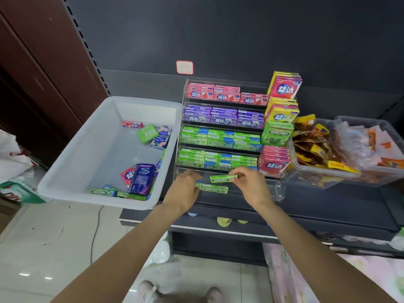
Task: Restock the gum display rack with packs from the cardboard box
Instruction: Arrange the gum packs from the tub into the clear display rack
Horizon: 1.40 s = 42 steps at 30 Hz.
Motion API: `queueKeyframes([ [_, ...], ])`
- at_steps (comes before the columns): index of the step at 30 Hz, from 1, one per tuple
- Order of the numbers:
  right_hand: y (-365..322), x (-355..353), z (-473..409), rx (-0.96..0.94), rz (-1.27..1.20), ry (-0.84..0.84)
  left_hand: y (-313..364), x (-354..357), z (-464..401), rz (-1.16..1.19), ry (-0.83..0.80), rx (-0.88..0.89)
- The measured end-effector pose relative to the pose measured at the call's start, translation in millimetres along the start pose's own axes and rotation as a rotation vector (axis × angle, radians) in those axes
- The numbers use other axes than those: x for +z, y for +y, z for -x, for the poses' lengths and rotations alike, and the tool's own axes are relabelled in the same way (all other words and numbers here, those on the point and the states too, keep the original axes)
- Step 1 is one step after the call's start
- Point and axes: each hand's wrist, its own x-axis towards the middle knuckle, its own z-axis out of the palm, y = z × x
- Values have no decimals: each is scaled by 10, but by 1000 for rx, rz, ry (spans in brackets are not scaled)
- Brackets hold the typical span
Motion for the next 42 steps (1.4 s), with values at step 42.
queueKeyframes([
  [42, -666, 276, -137, -323, 213, -105, -110, -515, 194, -137, 392, 152],
])
